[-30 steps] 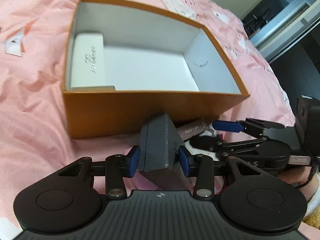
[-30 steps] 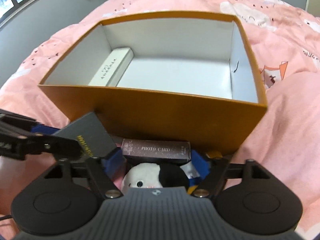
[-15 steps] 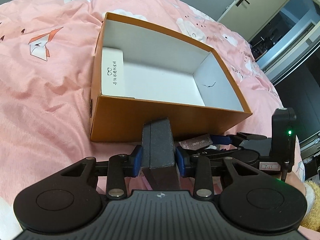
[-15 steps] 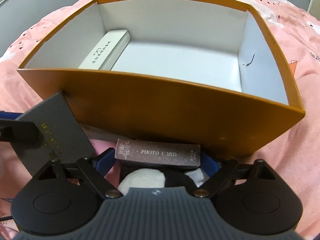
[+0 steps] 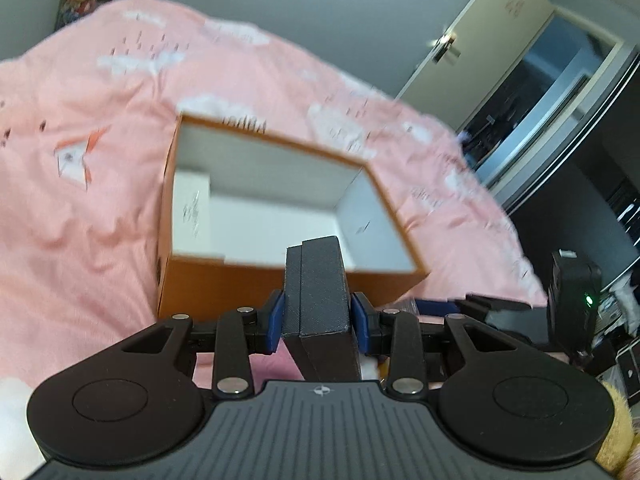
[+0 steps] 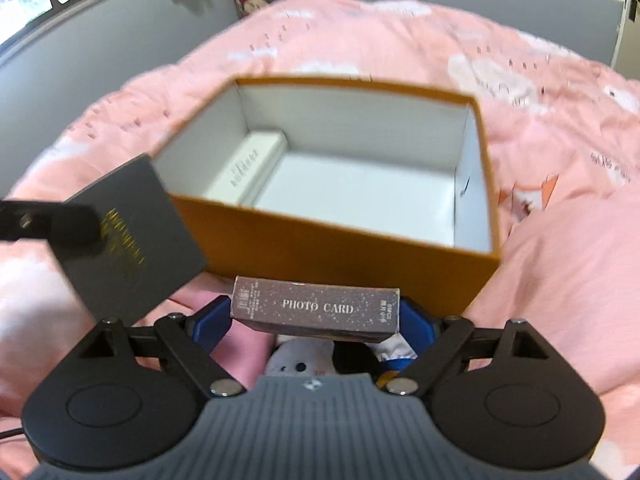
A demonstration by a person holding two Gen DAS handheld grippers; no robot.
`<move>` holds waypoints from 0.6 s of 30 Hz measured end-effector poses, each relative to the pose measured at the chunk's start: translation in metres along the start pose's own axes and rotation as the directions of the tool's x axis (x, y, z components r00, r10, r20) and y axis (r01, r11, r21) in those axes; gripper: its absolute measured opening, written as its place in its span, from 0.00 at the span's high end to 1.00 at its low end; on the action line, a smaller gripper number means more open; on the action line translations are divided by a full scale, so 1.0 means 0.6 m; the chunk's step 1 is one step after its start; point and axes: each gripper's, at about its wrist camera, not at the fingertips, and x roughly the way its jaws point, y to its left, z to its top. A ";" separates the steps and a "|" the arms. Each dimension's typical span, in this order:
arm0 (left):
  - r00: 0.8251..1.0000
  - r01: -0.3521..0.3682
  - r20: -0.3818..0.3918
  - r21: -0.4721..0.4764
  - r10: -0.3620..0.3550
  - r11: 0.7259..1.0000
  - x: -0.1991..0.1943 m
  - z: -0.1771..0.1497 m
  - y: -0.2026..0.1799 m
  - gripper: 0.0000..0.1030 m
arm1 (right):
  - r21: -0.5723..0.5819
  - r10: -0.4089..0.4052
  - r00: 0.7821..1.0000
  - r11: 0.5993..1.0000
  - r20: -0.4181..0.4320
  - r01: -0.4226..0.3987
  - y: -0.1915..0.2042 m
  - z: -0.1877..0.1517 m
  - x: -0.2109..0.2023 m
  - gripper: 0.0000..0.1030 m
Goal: Organize objects
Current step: 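Lift the dark grey box while the right gripper grasps the PHOTO CARD box, then carry the dark grey box and PHOTO CARD box into the shoebox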
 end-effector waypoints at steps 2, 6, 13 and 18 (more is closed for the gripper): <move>1.000 0.005 0.028 0.002 -0.005 1.000 -0.009 0.015 -0.008 0.61 | -0.012 0.031 0.999 0.999 0.029 -0.030 -0.001 0.011 -0.032 0.14; 0.998 0.004 0.061 -0.009 -0.004 1.000 -0.001 0.061 -0.018 0.61 | -0.071 0.080 0.993 0.995 0.081 -0.075 0.003 0.050 -0.085 0.15; 0.997 -0.081 -0.027 -0.136 0.078 0.987 0.138 0.127 0.007 0.61 | -0.113 0.043 0.997 0.993 0.057 -0.037 -0.038 0.138 -0.040 0.14; 0.978 -0.156 -0.164 -0.181 0.127 0.971 0.249 0.125 0.033 0.61 | -0.169 0.003 0.999 0.986 -0.054 -0.012 -0.061 0.164 0.059 0.15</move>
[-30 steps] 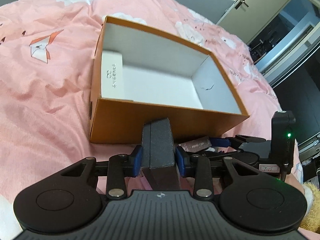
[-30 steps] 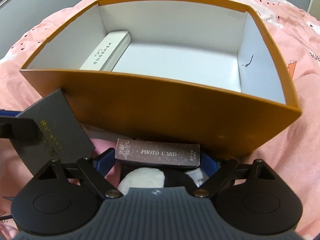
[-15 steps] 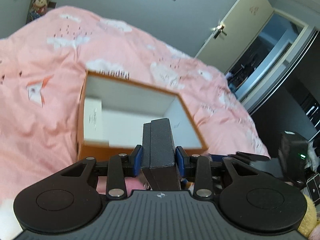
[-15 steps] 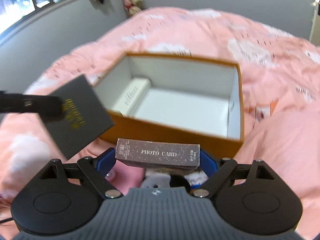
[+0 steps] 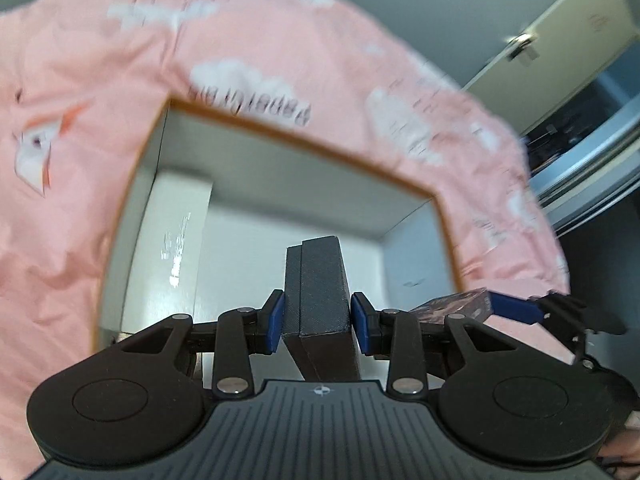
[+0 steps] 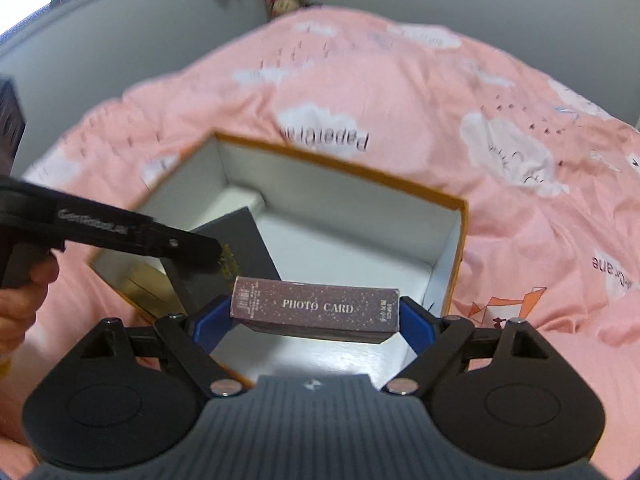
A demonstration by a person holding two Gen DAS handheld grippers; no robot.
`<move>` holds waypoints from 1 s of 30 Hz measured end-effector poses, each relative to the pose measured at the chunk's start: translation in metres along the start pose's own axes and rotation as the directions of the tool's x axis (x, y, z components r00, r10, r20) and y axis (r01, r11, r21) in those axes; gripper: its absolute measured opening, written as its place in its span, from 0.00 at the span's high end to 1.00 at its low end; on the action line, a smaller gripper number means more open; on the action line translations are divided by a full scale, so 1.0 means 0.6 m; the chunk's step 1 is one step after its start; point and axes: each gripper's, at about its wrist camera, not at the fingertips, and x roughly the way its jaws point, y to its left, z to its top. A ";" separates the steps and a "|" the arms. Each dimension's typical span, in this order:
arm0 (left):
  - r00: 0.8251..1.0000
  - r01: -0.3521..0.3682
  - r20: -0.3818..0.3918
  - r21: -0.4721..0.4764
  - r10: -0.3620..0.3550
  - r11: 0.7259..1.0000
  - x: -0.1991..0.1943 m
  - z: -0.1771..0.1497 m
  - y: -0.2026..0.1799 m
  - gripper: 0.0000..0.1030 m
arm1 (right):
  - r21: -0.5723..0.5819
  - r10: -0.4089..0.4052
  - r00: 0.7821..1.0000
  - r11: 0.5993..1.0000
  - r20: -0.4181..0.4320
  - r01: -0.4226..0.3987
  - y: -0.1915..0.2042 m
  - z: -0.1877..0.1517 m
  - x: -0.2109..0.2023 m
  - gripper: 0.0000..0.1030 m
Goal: Organize objects
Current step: 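Carry the dark grey box and PHOTO CARD box into the shoebox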
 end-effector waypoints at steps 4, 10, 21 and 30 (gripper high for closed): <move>0.997 -0.039 -0.061 -0.024 0.038 0.999 0.048 -0.001 0.008 0.61 | -0.062 0.021 0.997 0.998 -0.073 -0.025 -0.008 -0.003 0.044 0.15; 0.990 -0.056 -0.131 -0.040 0.050 0.998 0.072 -0.006 0.023 0.61 | -0.170 0.043 0.985 0.983 -0.164 -0.072 -0.014 0.006 0.095 0.14; 0.947 -0.168 -0.251 0.152 0.202 0.974 0.072 -0.009 0.004 0.54 | -0.293 0.059 0.952 0.944 -0.299 -0.151 -0.011 0.031 0.129 0.14; 0.959 -0.150 -0.180 0.336 0.220 0.930 0.050 0.011 -0.014 0.53 | -0.409 0.020 0.863 0.875 -0.505 -0.260 0.010 0.044 0.172 0.14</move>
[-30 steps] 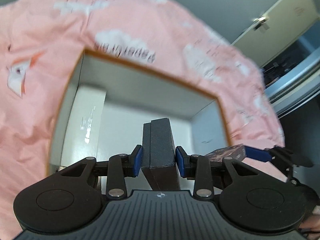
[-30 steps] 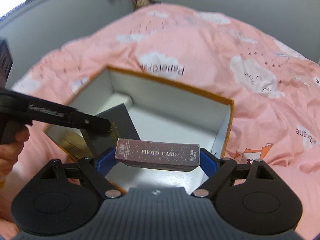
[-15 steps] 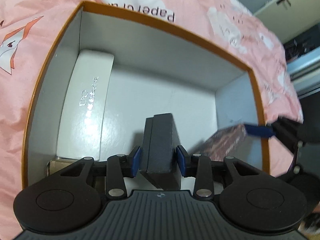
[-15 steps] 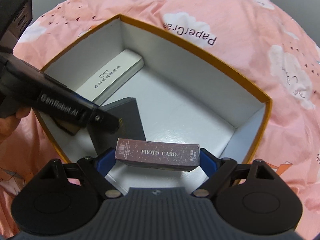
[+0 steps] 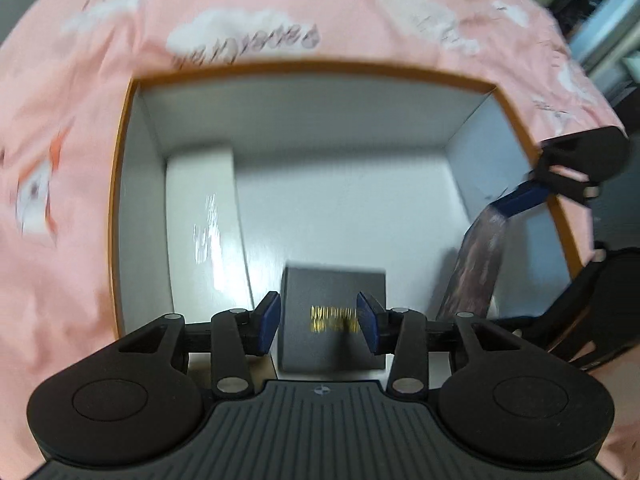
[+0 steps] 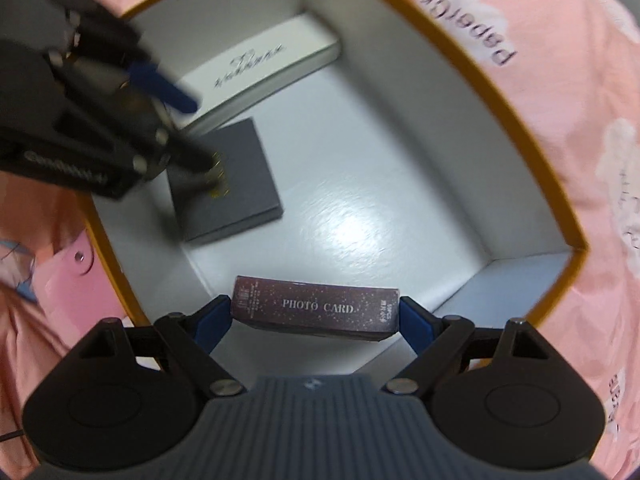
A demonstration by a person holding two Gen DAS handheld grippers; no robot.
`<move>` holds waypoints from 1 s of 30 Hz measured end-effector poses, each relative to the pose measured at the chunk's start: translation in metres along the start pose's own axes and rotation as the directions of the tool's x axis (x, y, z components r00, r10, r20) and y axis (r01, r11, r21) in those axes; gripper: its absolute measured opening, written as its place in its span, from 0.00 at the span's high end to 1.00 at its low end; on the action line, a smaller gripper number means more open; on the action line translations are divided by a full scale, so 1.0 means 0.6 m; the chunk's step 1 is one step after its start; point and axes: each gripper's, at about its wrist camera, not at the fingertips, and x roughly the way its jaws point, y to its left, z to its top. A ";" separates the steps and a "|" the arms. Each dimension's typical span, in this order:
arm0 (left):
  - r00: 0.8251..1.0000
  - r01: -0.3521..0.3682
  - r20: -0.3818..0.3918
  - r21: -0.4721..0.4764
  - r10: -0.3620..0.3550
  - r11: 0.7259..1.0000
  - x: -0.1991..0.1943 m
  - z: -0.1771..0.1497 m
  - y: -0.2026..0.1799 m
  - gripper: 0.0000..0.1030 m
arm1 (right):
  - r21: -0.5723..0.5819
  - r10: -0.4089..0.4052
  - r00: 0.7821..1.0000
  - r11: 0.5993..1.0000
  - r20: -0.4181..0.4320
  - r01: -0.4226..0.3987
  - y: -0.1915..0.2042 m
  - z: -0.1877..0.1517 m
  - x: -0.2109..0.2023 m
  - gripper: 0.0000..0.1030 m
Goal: Organize objects
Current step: 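Carry the dark grey box and PHOTO CARD box into the shoebox, then open the left gripper on the dark grey box while the right gripper releases the PHOTO CARD box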
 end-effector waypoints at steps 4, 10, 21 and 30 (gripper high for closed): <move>0.998 0.043 0.037 0.056 -0.045 0.998 0.002 0.022 0.005 0.57 | -0.018 0.050 0.996 0.998 -0.067 -0.052 -0.006 0.027 0.024 0.14; 0.997 0.073 0.004 0.115 -0.074 0.991 0.031 0.047 0.006 0.60 | -0.038 0.138 0.987 0.989 -0.077 -0.141 -0.007 0.049 0.049 0.14; 0.995 0.090 -0.063 0.179 -0.080 0.980 0.091 0.062 -0.003 0.63 | -0.044 0.196 0.979 0.979 -0.055 -0.199 -0.012 0.060 0.064 0.13; 0.990 0.041 -0.141 0.164 -0.017 0.986 0.109 0.058 0.005 0.76 | 0.040 0.250 0.968 0.968 -0.022 -0.249 -0.042 0.044 0.057 0.19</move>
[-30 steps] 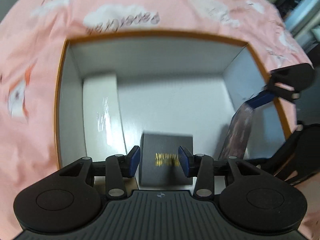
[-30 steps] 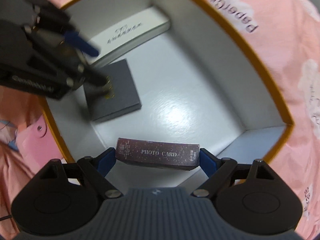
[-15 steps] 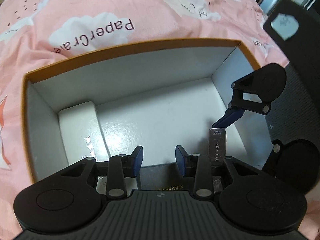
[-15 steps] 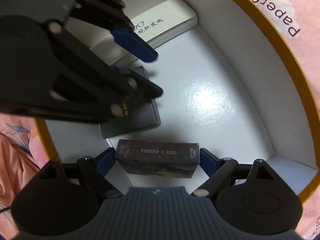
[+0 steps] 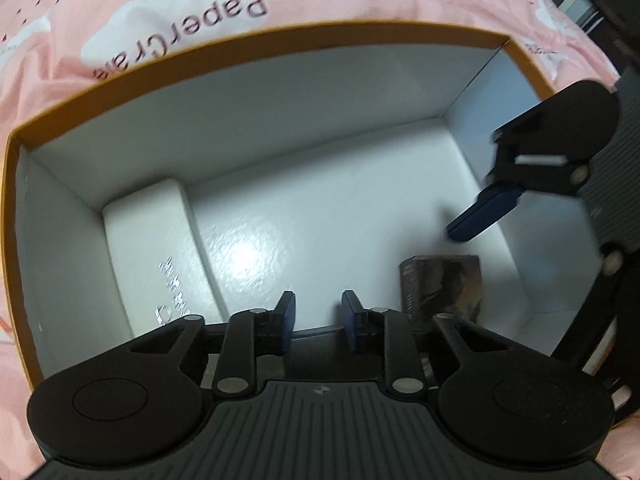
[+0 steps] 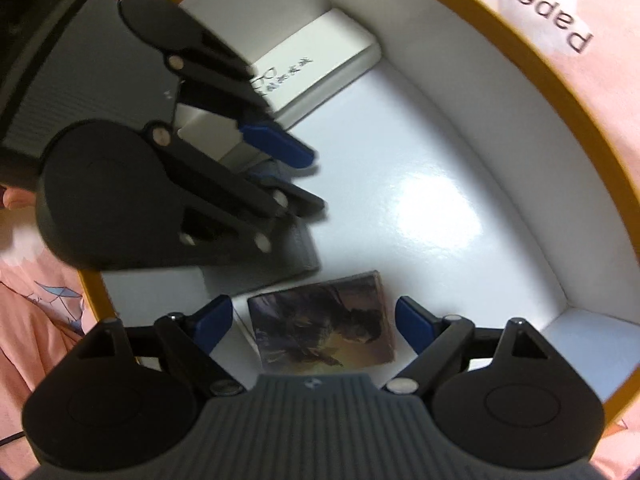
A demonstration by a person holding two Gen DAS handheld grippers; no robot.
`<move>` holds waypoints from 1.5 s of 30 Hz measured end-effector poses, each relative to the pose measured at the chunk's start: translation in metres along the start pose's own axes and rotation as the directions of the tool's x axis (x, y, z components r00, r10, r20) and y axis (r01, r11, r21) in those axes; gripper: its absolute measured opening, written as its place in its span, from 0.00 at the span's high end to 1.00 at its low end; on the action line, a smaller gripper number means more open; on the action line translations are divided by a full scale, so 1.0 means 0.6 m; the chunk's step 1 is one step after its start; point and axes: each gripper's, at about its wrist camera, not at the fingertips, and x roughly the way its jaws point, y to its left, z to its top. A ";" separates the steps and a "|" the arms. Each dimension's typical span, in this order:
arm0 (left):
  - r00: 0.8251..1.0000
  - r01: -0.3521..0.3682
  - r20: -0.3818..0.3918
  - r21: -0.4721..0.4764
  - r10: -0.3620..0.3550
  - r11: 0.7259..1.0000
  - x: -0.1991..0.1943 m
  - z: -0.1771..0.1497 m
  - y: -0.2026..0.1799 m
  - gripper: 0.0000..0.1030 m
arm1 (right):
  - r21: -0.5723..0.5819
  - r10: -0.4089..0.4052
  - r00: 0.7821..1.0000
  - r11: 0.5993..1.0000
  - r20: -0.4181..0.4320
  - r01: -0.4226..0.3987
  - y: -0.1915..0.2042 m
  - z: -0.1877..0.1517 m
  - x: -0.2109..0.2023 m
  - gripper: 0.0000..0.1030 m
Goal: Organize objects
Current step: 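Open the left gripper on the dark grey box while the right gripper releases the PHOTO CARD box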
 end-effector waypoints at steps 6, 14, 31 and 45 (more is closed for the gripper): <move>0.997 -0.037 -0.063 -0.031 0.035 0.999 0.001 -0.008 0.017 0.80 | 0.020 -0.050 0.998 0.998 -0.033 0.051 -0.019 -0.022 -0.012 0.38; 0.993 -0.073 -0.089 0.017 0.074 0.997 -0.010 -0.016 0.016 0.84 | -0.141 -0.259 0.957 0.960 -0.133 0.241 -0.018 -0.046 -0.009 0.57; 0.998 0.011 0.064 0.012 -0.011 1.000 -0.039 0.006 0.008 0.84 | -0.498 -0.309 0.950 0.833 -0.054 0.242 0.010 -0.068 0.049 0.80; 0.999 0.009 0.053 0.029 -0.010 1.000 -0.027 -0.004 0.005 0.84 | -0.369 -0.359 0.933 0.869 -0.009 0.331 -0.036 -0.063 0.022 0.80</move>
